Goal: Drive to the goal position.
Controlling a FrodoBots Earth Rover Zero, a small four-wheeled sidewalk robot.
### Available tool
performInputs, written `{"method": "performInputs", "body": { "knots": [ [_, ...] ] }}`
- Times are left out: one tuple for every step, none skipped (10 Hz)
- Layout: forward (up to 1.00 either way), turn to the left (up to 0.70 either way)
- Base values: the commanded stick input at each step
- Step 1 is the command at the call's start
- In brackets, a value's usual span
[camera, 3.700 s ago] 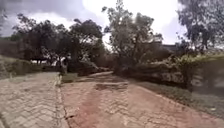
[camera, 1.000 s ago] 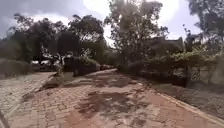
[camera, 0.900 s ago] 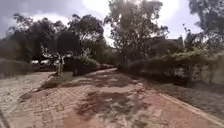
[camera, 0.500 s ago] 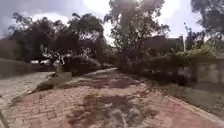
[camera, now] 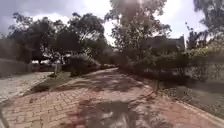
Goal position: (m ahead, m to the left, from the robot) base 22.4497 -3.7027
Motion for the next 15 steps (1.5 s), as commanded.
{"method": "performInputs", "body": {
  "knots": [
    [0.70,0.00],
    [0.70,0.00],
    [0.70,0.00],
    [0.70,0.00],
    [0.70,0.35],
    [0.70,0.35],
    [0.70,0.00],
    [0.70,0.00],
    [0.70,0.00],
    [0.70,0.00],
    [0.70,0.00],
    [0.70,0.00],
    [0.70,0.00],
    [0.70,0.00],
    [0.70,0.00]
  ]
}}
